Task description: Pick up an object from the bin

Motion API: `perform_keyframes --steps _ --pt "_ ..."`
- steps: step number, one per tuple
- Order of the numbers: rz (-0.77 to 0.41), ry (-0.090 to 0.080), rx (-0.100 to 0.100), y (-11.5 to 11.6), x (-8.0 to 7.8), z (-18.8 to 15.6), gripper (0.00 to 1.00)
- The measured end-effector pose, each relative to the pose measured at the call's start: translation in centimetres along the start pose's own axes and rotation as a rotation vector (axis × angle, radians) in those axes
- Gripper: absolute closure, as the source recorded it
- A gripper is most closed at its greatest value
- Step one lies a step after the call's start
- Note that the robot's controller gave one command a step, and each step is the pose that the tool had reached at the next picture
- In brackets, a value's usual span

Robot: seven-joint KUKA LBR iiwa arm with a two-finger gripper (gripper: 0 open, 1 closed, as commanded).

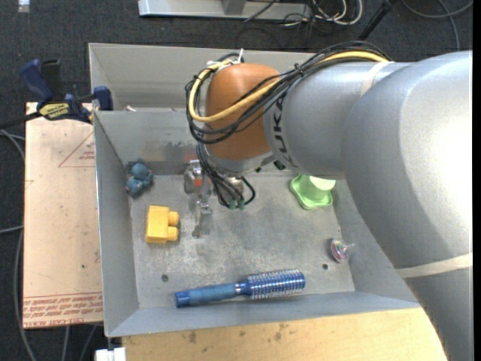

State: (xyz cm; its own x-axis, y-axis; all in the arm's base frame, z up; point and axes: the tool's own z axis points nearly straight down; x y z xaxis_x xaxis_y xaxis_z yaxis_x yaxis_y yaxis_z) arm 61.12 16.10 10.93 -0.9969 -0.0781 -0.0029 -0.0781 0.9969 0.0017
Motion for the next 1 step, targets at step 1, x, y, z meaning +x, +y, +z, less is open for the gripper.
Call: perform_keyframes --steps 1 --pt "0.070 0.006 -0.001 5.63 1.45 4.18 0.00"
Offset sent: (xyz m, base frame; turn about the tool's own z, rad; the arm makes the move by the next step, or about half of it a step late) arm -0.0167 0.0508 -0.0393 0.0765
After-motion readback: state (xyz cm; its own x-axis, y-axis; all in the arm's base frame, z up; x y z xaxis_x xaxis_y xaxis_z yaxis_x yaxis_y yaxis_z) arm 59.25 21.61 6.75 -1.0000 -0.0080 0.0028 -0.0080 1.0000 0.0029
